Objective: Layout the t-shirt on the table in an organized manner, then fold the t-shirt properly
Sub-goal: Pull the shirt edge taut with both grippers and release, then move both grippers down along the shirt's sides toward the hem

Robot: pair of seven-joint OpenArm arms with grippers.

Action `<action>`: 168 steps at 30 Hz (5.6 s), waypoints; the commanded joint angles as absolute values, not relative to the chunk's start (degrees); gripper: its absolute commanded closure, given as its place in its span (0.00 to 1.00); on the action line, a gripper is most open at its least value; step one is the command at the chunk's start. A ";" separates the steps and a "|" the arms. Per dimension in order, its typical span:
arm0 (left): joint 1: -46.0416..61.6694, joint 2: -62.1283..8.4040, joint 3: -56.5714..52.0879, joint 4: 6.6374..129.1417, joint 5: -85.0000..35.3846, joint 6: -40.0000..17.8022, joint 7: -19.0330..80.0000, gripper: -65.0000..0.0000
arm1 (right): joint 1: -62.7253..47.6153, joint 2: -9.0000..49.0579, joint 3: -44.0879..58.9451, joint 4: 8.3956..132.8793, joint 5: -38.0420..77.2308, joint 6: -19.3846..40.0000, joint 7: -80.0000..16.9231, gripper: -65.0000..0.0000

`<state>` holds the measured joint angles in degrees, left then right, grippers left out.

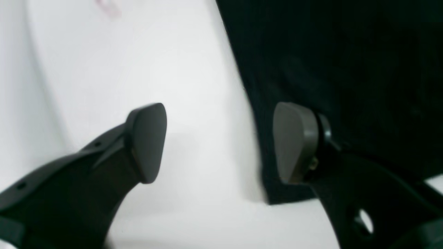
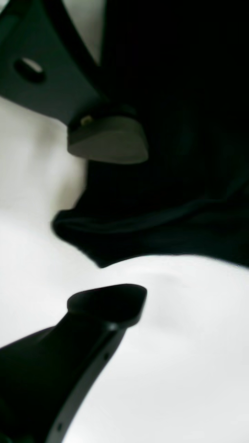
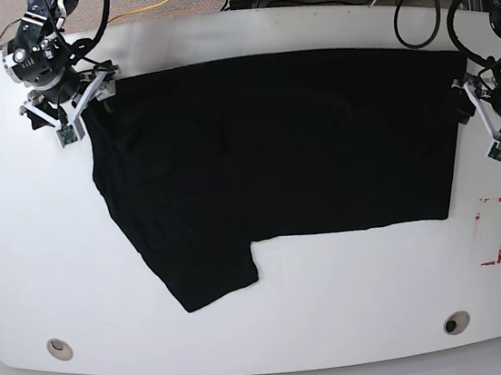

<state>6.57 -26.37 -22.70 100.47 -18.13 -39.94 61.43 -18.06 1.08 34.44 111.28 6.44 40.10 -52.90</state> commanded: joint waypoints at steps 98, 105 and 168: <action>27.91 -28.18 -21.49 105.71 -19.38 -40.00 59.65 0.60 | -27.30 4.97 41.36 104.66 6.90 40.00 -51.91 0.99; 27.74 -29.58 -21.49 105.89 -19.47 -40.00 59.65 0.43 | -27.30 4.97 41.36 104.66 6.81 40.00 -51.91 0.99; -15.78 -13.23 -12.26 85.32 -0.57 -40.00 52.88 0.43 | 20.53 14.20 33.63 70.02 6.37 40.00 -47.08 0.00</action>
